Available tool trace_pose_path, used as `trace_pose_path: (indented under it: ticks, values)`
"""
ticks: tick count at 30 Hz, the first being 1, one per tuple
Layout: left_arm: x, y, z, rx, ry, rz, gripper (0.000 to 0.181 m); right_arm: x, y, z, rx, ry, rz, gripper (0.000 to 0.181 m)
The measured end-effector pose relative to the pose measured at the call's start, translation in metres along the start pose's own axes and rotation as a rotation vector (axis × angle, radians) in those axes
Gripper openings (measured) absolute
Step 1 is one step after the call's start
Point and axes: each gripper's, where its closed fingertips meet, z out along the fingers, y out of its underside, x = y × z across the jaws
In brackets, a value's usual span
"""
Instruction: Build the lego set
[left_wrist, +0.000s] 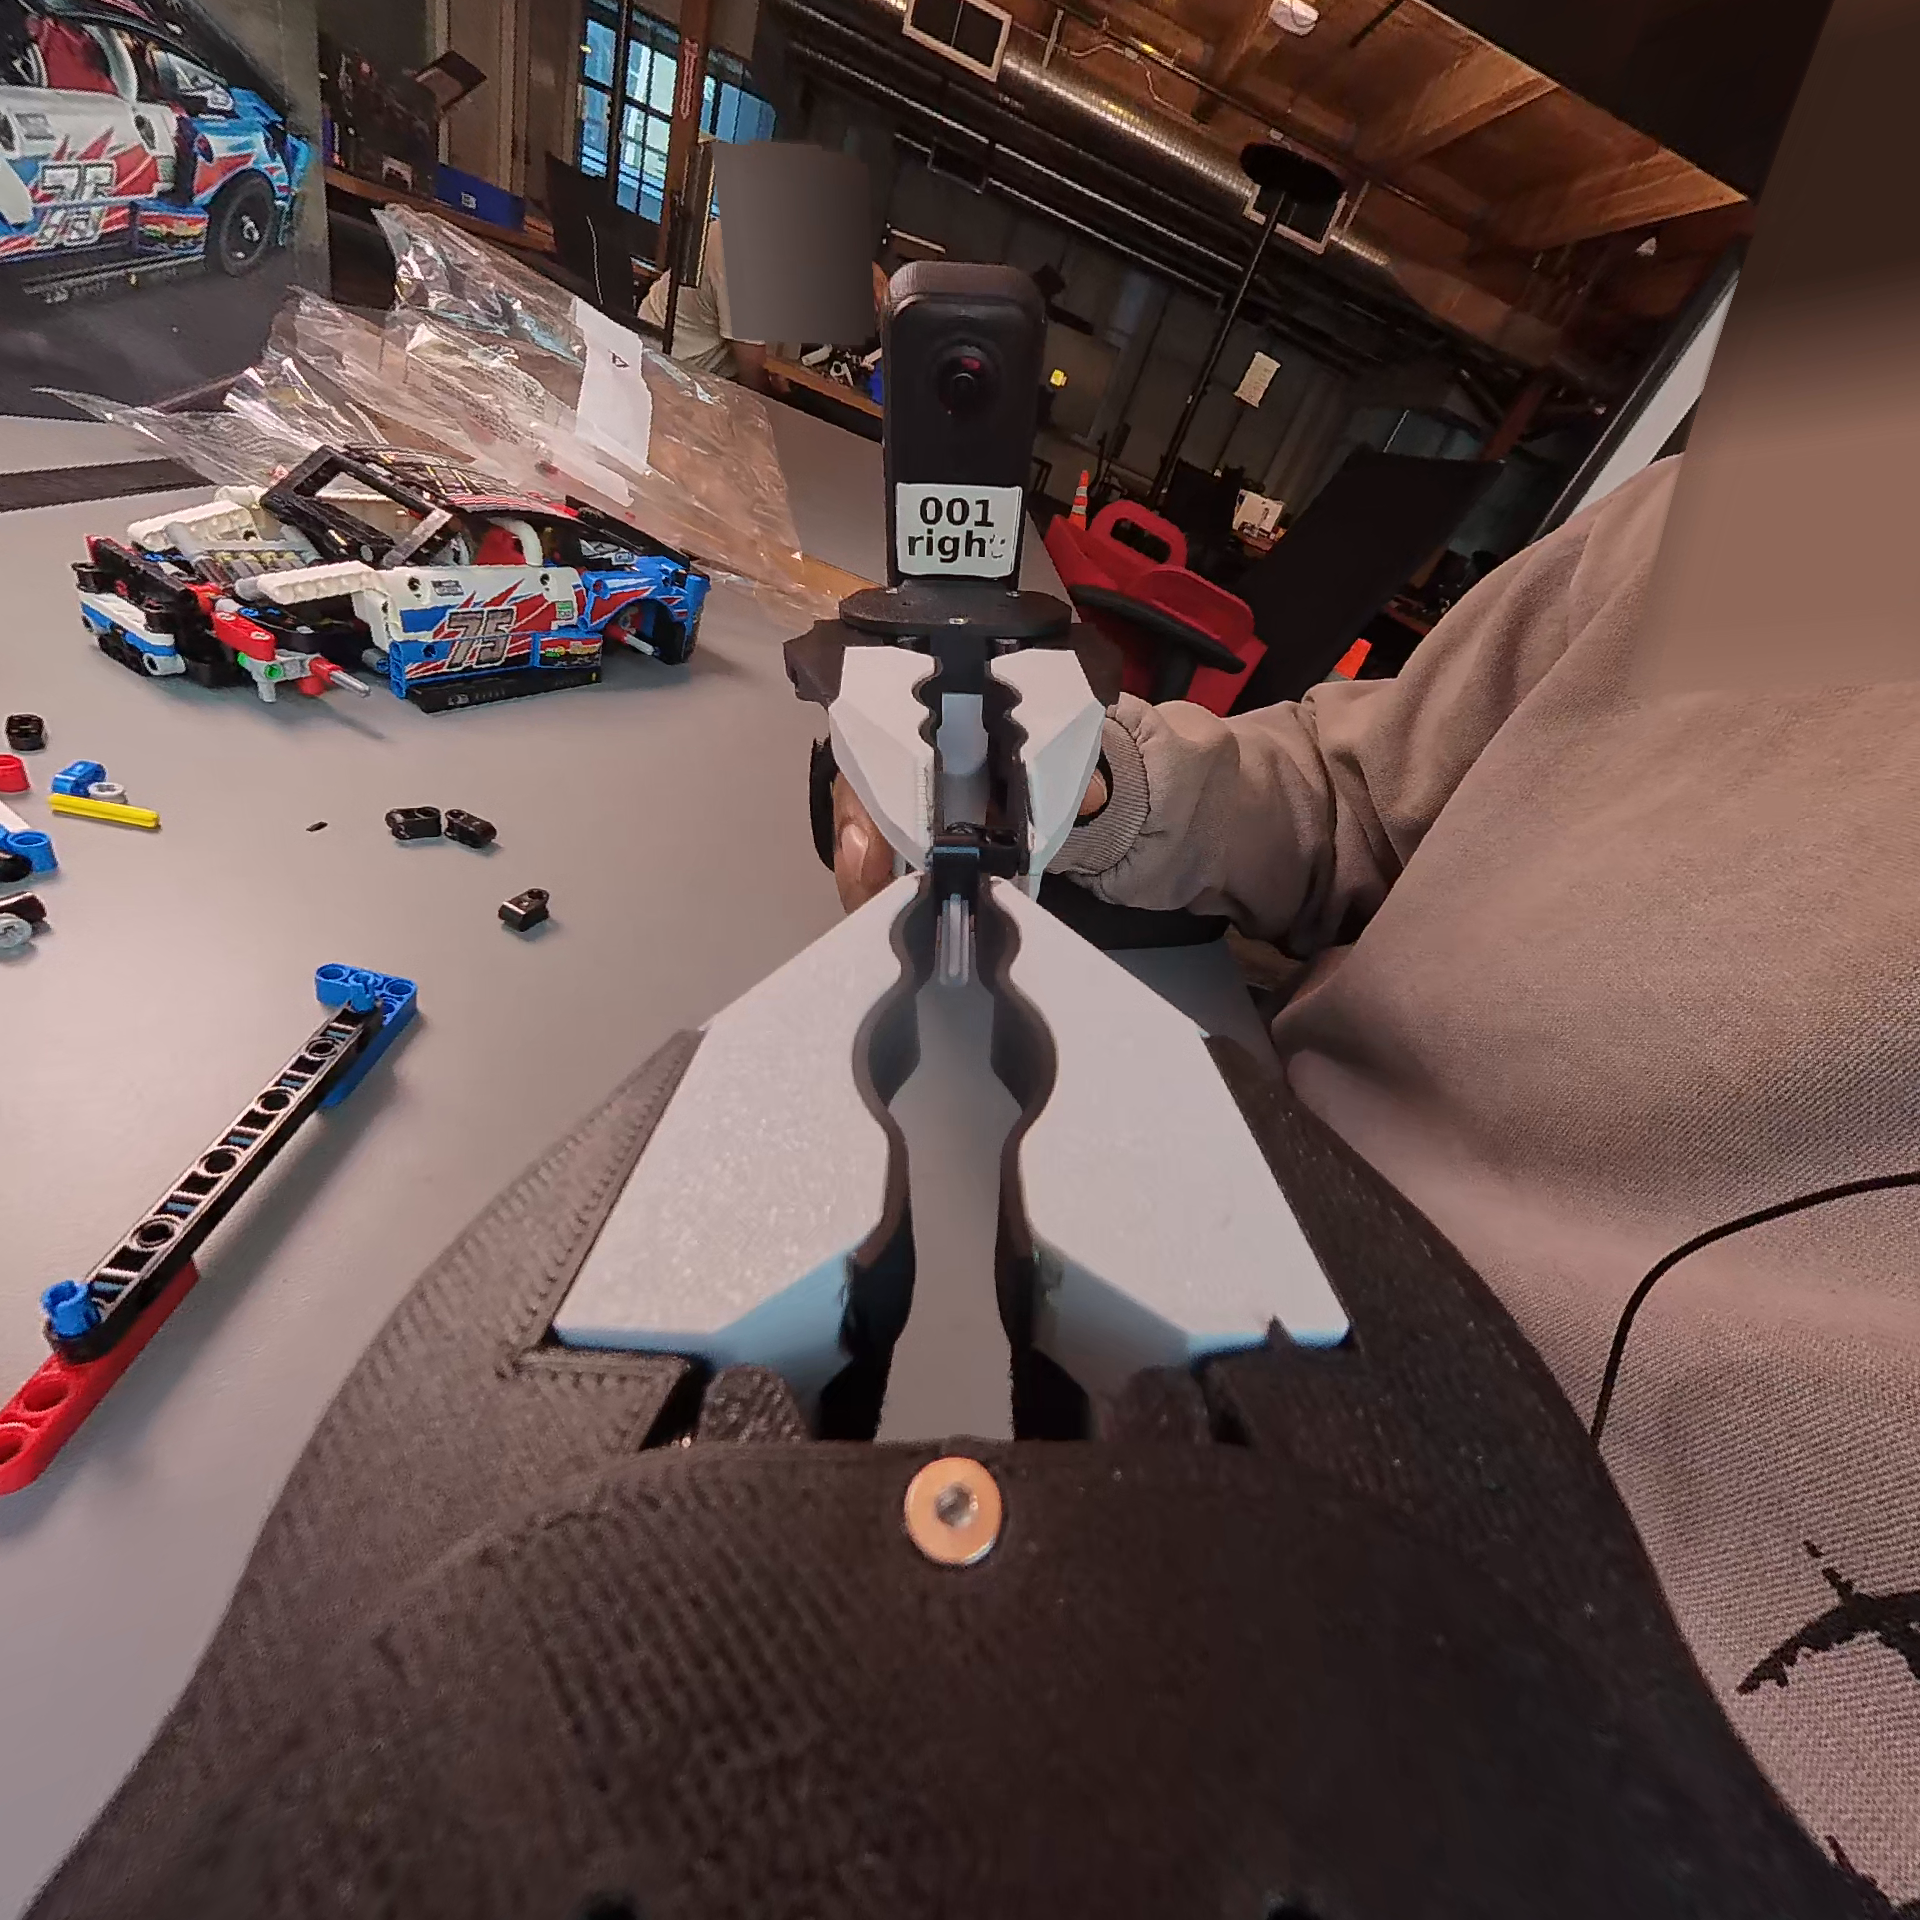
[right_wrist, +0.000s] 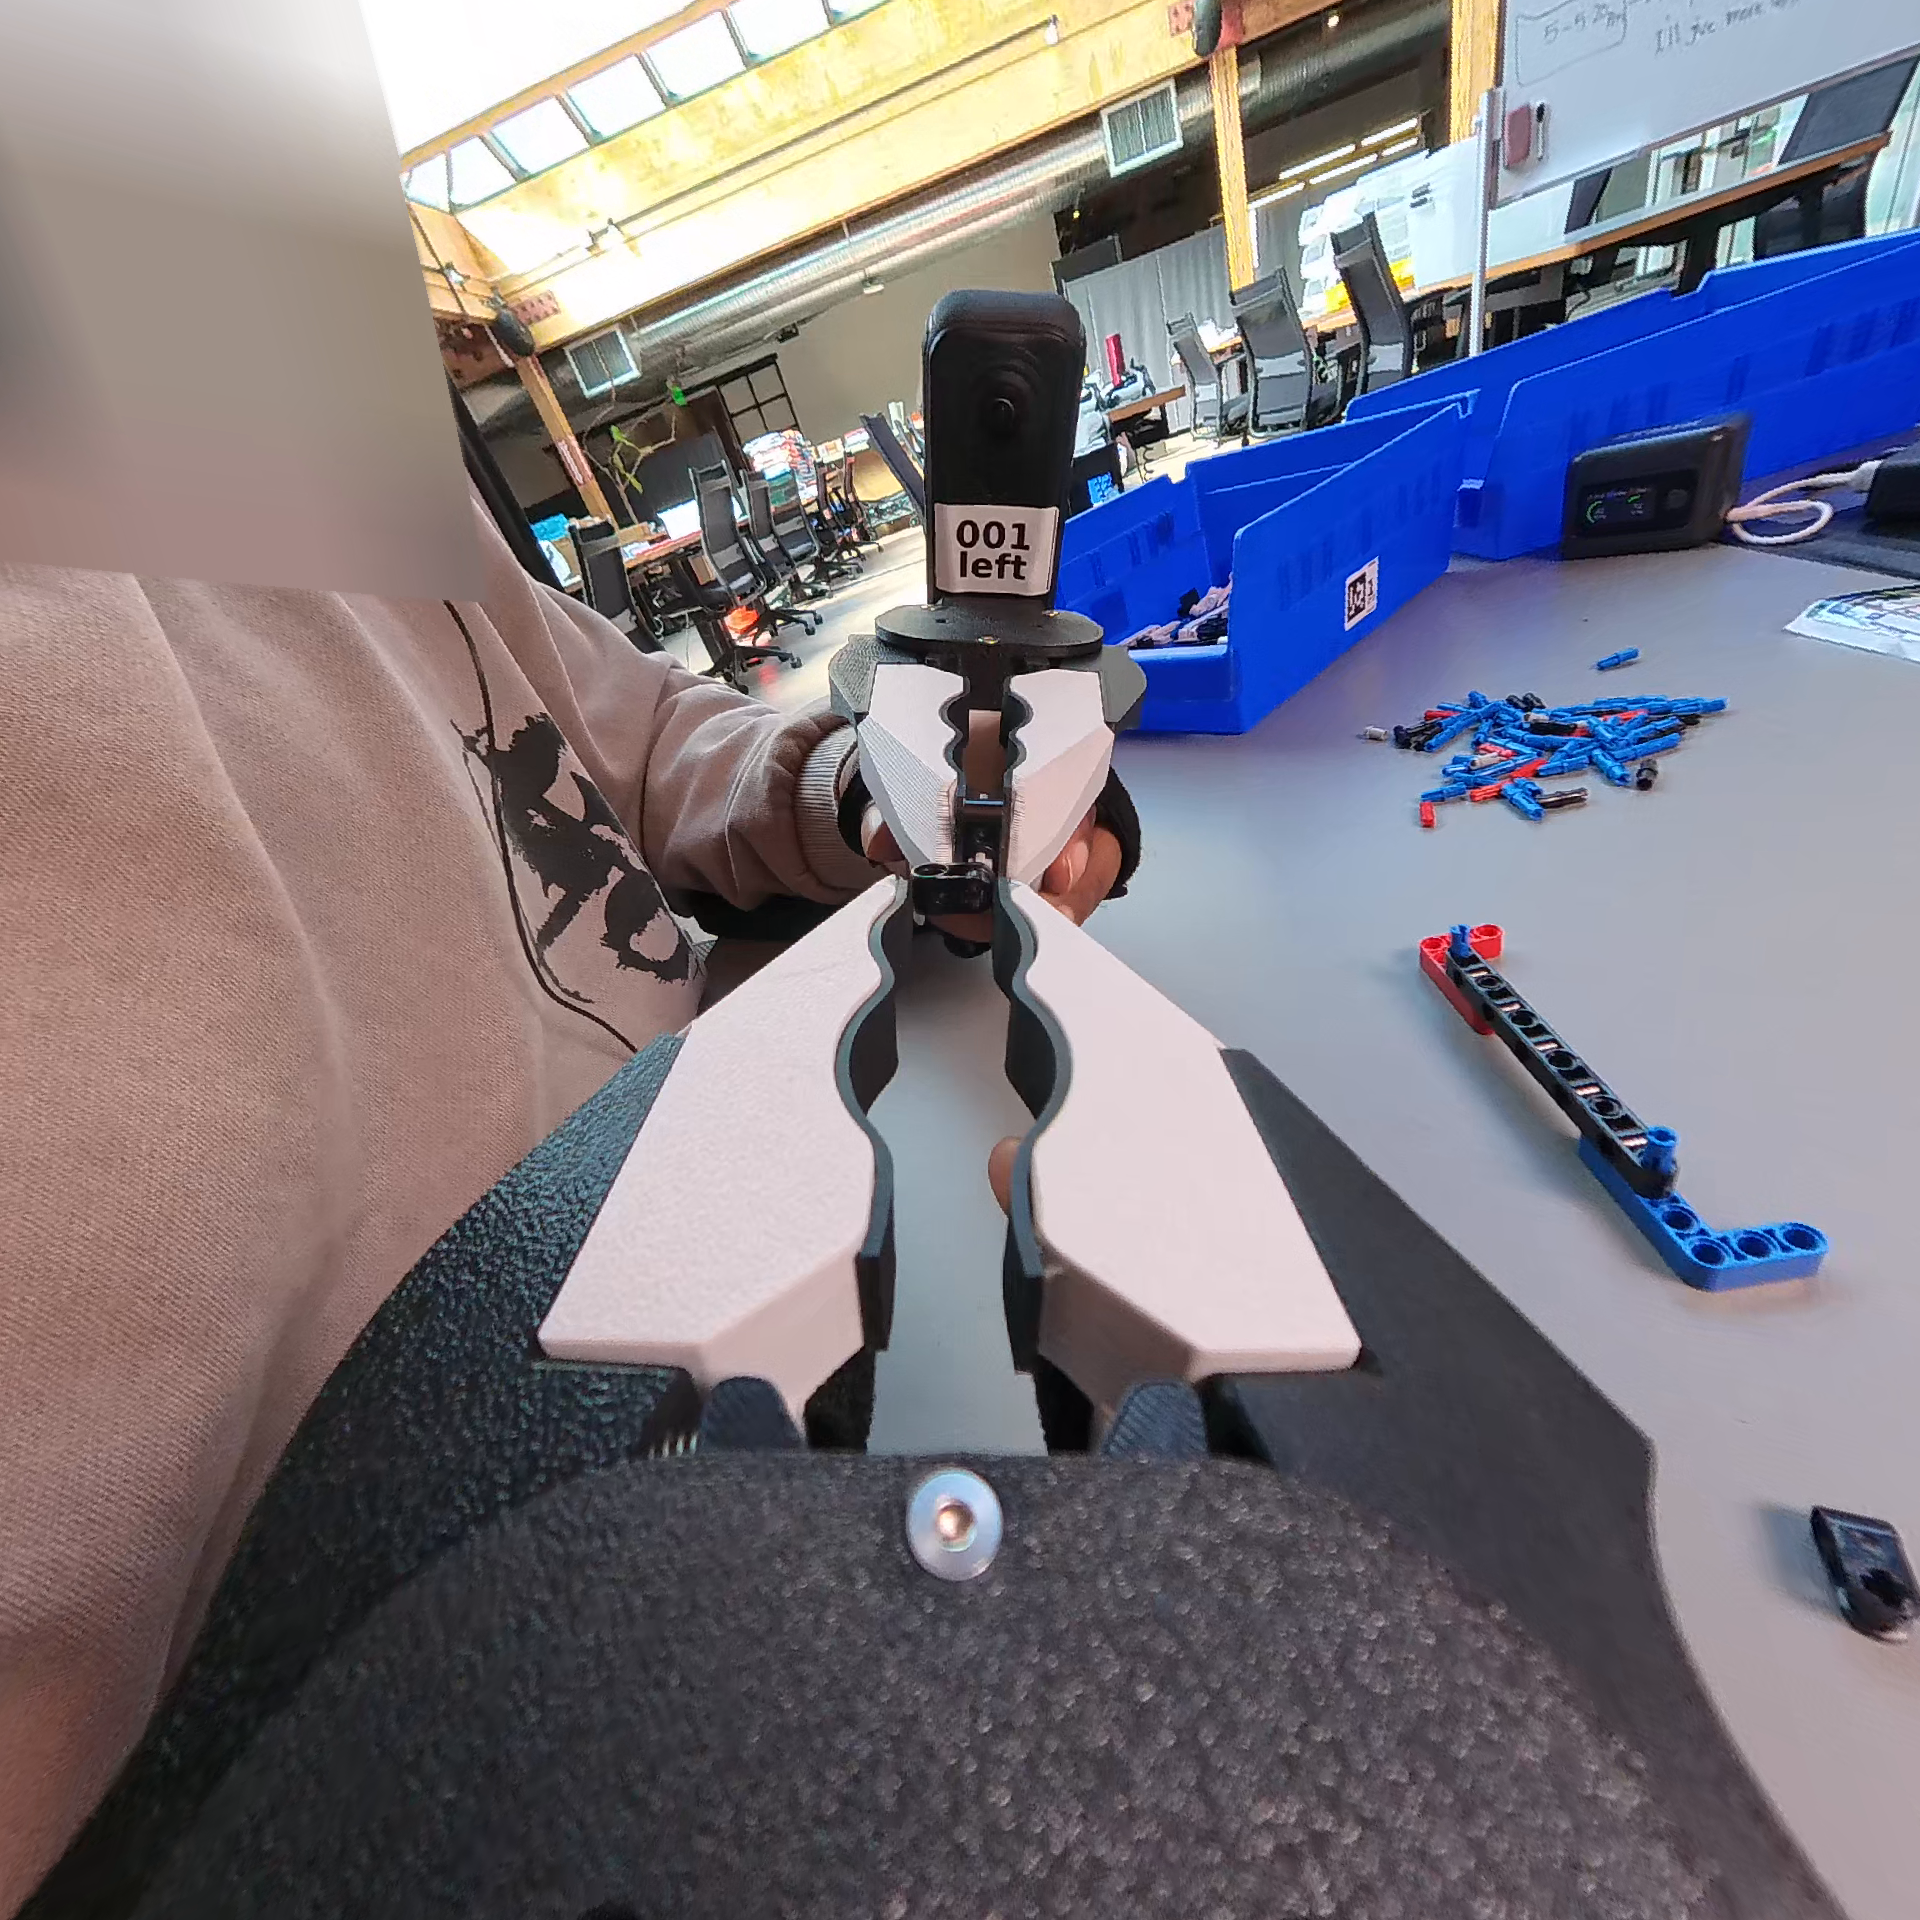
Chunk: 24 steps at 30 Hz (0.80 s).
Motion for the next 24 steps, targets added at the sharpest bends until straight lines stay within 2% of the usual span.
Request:
trace_pose_path:
  ticks: [13,18,24]
  values:
    - [0.008,0.000,0.001,-0.040,0.004,0.062,0.005,-0.007,0.000,0.004,-0.008,-0.040,0.011,0.012]
    - [0.007,0.009,0.001,-0.142,-0.051,0.204,0.005,-0.007,0.010,0.004,-0.044,-0.035,0.020,0.012]
    - [0.010,0.014,0.002,-0.232,-0.122,0.488,0.005,-0.012,0.015,0.004,-0.053,-0.106,0.137,0.012]
